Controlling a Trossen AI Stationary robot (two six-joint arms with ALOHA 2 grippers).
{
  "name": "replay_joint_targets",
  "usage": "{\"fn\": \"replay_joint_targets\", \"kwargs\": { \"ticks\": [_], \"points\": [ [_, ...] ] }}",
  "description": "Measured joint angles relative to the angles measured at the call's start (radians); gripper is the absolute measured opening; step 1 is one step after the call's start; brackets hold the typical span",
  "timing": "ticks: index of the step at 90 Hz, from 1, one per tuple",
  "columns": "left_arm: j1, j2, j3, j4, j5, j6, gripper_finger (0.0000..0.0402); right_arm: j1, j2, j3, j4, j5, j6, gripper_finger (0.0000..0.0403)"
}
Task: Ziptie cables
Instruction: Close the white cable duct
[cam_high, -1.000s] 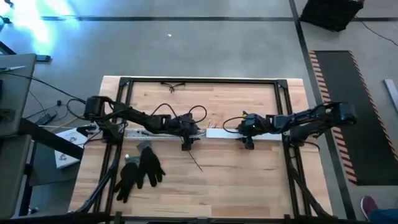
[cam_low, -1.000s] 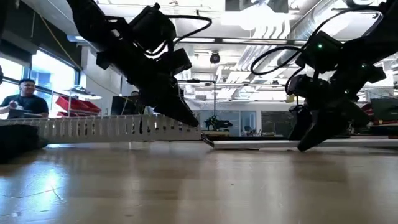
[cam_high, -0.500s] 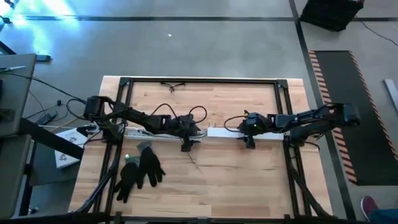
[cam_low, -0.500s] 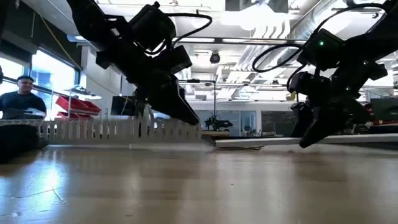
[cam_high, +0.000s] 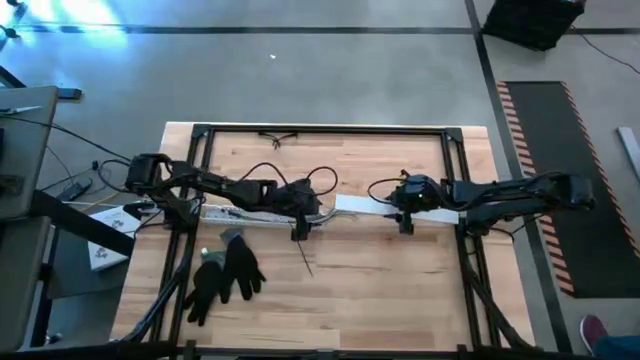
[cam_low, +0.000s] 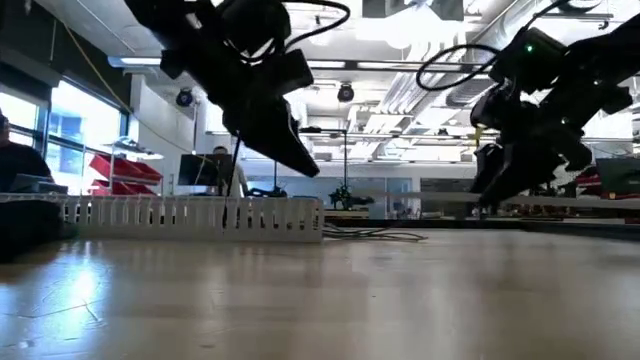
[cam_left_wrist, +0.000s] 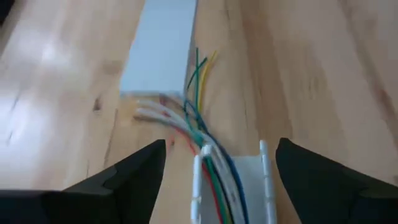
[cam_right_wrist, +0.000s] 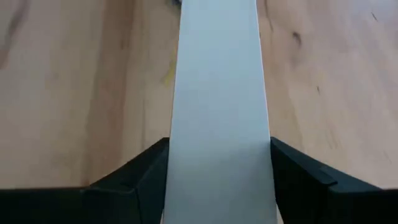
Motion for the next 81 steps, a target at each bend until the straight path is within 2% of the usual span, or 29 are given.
{"fn": "replay_joint_targets", "kwargs": {
  "ticks": [19, 42, 72, 81],
  "points": [
    [-0.034, 0.068, -0.001, 0.038, -0.074, -0.001, 0.0284, 0.034, -0.011, 0.000, 0.014, -0.010, 0.008, 0.0209],
    [-0.024, 0.163, -0.002, 0.127, -0.134, 0.006, 0.0284, 0.083, -0.010, 0.000, 0.022, -0.019, 0.041, 0.0209],
    [-0.022, 0.166, -0.001, 0.084, -0.183, 0.022, 0.0265, 0.116, 0.058, 0.002, 0.119, 0.027, 0.039, 0.0209],
    [-0.023, 0.166, -0.001, 0.082, -0.183, 0.016, 0.0265, 0.116, 0.106, 0.040, 0.091, 0.047, 0.037, 0.0209]
  ]
}}
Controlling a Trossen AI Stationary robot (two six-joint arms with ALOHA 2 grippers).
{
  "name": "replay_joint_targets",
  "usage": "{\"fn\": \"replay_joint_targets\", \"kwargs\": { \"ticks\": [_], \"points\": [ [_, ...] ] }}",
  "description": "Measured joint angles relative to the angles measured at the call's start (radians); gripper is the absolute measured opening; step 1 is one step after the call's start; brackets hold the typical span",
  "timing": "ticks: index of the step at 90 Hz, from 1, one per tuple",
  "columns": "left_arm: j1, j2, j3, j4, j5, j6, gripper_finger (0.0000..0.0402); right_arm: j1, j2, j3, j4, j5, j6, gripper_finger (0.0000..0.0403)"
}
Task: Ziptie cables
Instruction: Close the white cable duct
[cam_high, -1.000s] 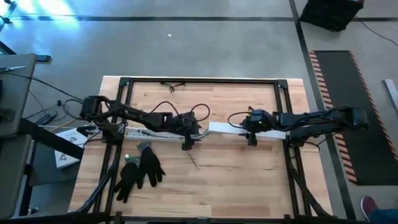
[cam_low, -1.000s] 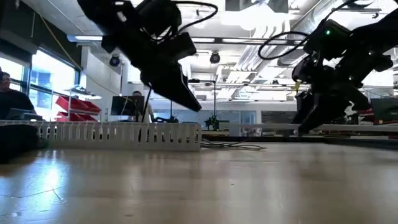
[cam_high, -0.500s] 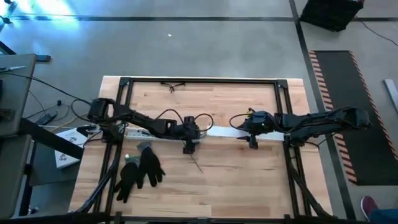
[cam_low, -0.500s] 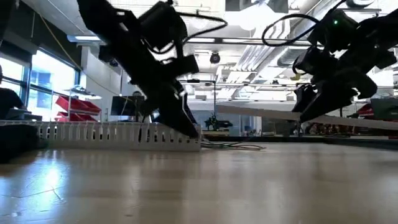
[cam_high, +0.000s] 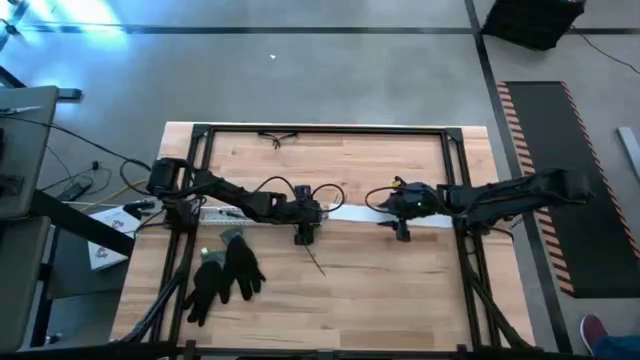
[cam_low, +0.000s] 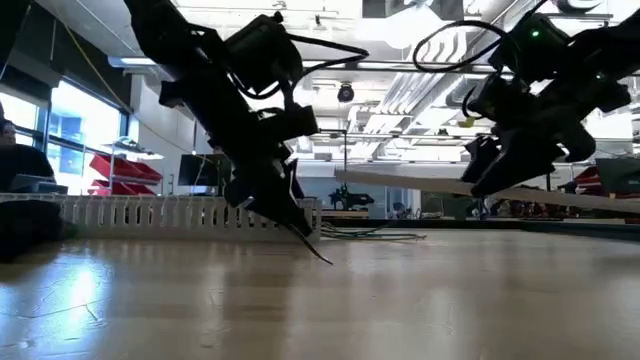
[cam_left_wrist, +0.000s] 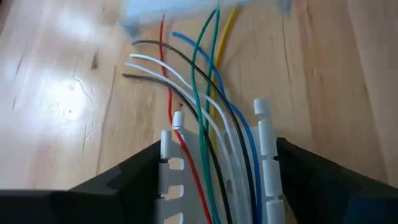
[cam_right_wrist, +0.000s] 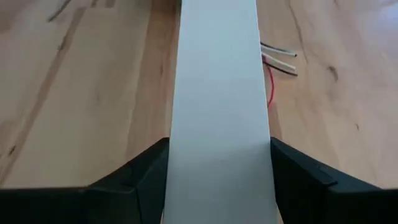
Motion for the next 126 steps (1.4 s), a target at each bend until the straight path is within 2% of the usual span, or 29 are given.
{"fn": "replay_joint_targets", "kwargs": {
  "ticks": [24, 61, 81, 109, 126],
  "points": [
    [0.000, 0.000, 0.000, -0.002, 0.000, -0.012, 0.0265, 0.000, 0.134, 0.149, -0.129, 0.008, -0.045, 0.0209],
    [-0.002, 0.000, 0.000, -0.008, -0.002, -0.018, 0.0264, 0.010, 0.283, 0.257, -0.203, 0.045, -0.045, 0.0209],
    [-0.002, 0.000, -0.001, -0.014, 0.031, -0.018, 0.0261, 0.010, 0.291, 0.314, -0.259, 0.062, -0.098, 0.0209],
    [-0.003, -0.003, -0.001, -0.006, 0.006, -0.018, 0.0226, 0.010, 0.291, 0.329, -0.295, 0.049, -0.070, 0.0209],
    [-0.003, -0.016, -0.001, -0.005, 0.003, -0.018, 0.0235, 0.010, 0.291, 0.330, -0.290, 0.018, -0.068, 0.0209]
  ]
}}
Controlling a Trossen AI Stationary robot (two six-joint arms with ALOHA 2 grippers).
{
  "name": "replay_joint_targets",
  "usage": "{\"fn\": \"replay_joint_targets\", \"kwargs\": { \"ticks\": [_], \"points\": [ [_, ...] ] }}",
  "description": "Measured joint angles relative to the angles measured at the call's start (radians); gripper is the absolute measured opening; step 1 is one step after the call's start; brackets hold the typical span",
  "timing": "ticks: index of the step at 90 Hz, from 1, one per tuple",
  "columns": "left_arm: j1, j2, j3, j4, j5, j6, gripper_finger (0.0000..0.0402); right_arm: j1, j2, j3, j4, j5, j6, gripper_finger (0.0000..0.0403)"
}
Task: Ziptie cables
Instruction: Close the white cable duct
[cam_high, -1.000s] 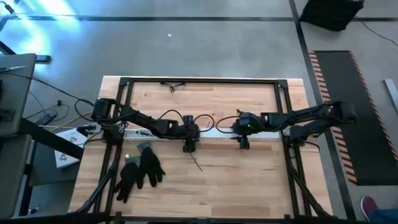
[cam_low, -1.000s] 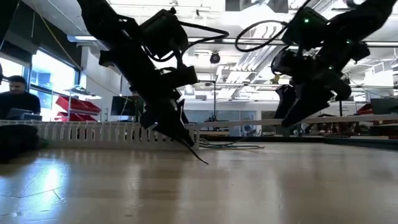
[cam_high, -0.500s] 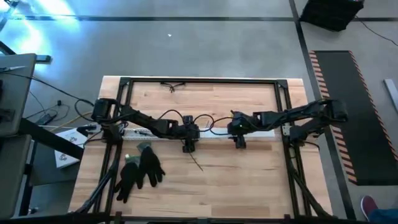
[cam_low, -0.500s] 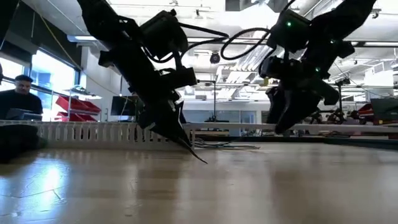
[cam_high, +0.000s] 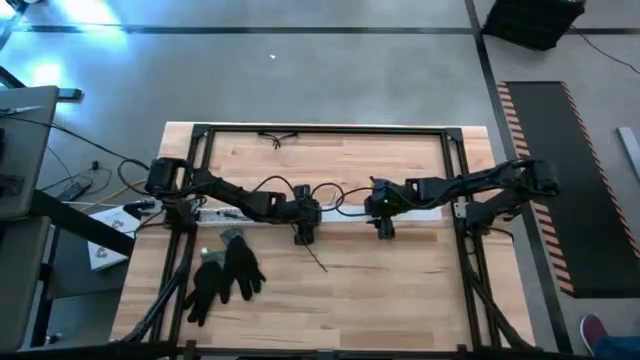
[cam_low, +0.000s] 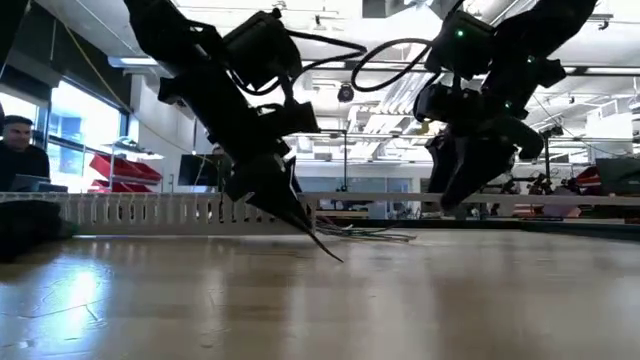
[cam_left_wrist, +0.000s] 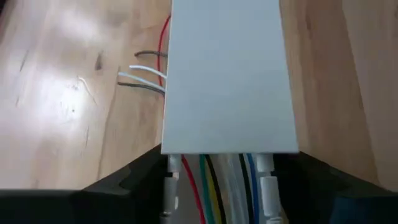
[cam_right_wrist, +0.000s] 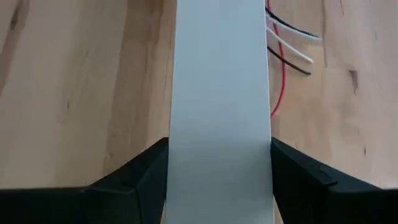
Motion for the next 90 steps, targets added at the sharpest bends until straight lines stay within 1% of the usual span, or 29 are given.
{"fn": "replay_joint_targets", "kwargs": {
  "ticks": [16, 42, 54, 68, 81, 90],
  "points": [
    [0.000, 0.000, 0.000, -0.001, 0.045, -0.008, 0.0259, 0.000, 0.000, 0.000, -0.004, -0.002, -0.001, 0.0209],
    [0.001, -0.002, 0.012, -0.019, 0.044, -0.027, 0.0284, 0.000, 0.012, 0.000, -0.005, -0.016, 0.016, 0.0209],
    [0.001, -0.003, 0.066, -0.122, 0.052, -0.036, 0.0289, 0.000, 0.019, 0.000, -0.002, -0.017, 0.023, 0.0209],
    [-0.001, -0.003, 0.129, -0.279, 0.104, -0.055, 0.0290, 0.000, 0.021, 0.000, -0.005, -0.020, 0.023, 0.0209],
    [-0.010, -0.003, 0.182, -0.442, 0.099, -0.061, 0.0290, 0.000, 0.021, -0.001, -0.005, -0.020, 0.023, 0.0209],
    [-0.014, -0.004, 0.191, -0.491, 0.098, -0.061, 0.0290, 0.000, 0.021, -0.001, -0.005, -0.020, 0.023, 0.0209]
  ]
}}
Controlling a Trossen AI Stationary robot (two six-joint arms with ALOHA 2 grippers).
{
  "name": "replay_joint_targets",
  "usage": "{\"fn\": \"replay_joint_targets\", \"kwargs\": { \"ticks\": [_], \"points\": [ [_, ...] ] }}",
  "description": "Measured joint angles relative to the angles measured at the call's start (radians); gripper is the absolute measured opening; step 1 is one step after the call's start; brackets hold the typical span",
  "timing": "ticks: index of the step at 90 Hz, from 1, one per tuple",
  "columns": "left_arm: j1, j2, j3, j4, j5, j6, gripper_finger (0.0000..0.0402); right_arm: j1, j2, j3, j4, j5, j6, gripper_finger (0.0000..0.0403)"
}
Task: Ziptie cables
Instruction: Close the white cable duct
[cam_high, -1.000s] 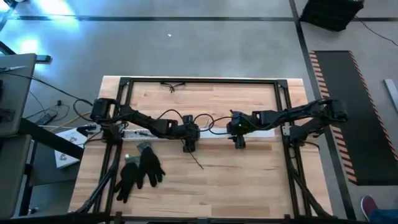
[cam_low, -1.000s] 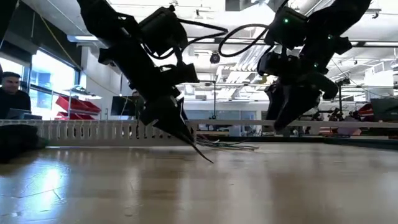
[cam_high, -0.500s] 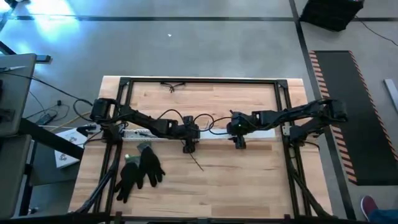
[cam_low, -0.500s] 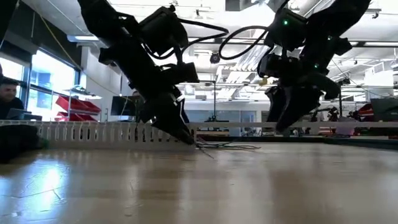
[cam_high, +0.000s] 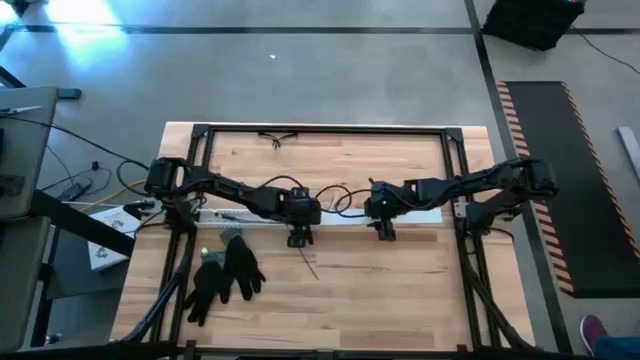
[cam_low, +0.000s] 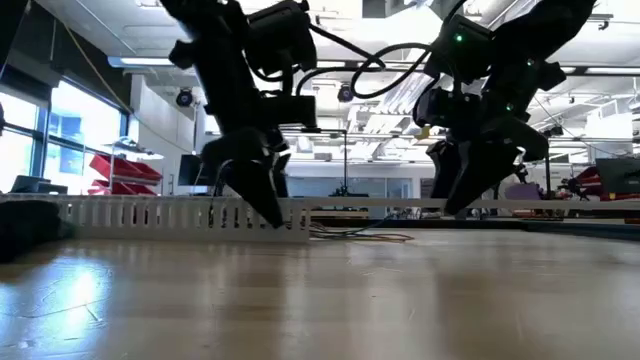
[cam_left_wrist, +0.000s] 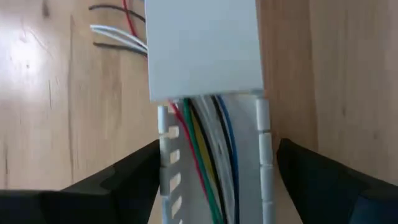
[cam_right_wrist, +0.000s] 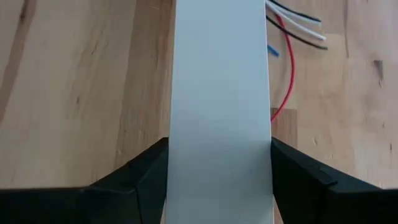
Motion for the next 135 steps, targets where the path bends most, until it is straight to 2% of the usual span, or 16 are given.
{"fn": "replay_joint_targets", "kwargs": {
  "ticks": [18, 29, 64, 87, 106, 135],
  "points": [
    [0.000, 0.000, -0.019, 0.009, 0.000, -0.008, 0.0290, 0.000, 0.000, 0.000, 0.002, -0.003, 0.000, 0.0209],
    [0.001, 0.009, -0.045, 0.069, 0.003, -0.010, 0.0284, 0.000, 0.000, 0.000, 0.008, -0.008, 0.000, 0.0209],
    [0.017, 0.018, -0.084, 0.181, 0.018, -0.025, 0.0214, 0.020, 0.000, -0.002, 0.007, -0.042, 0.051, 0.0209],
    [0.043, 0.020, -0.087, 0.223, 0.031, -0.025, 0.0209, 0.025, 0.000, 0.002, -0.016, -0.020, 0.075, 0.0209],
    [0.051, 0.021, -0.088, 0.248, 0.041, -0.020, 0.0208, 0.025, 0.001, 0.050, -0.094, 0.010, 0.050, 0.0209],
    [0.048, 0.021, -0.088, 0.261, 0.036, -0.001, 0.0208, 0.026, 0.017, 0.058, -0.120, 0.039, 0.024, 0.0209]
  ]
}}
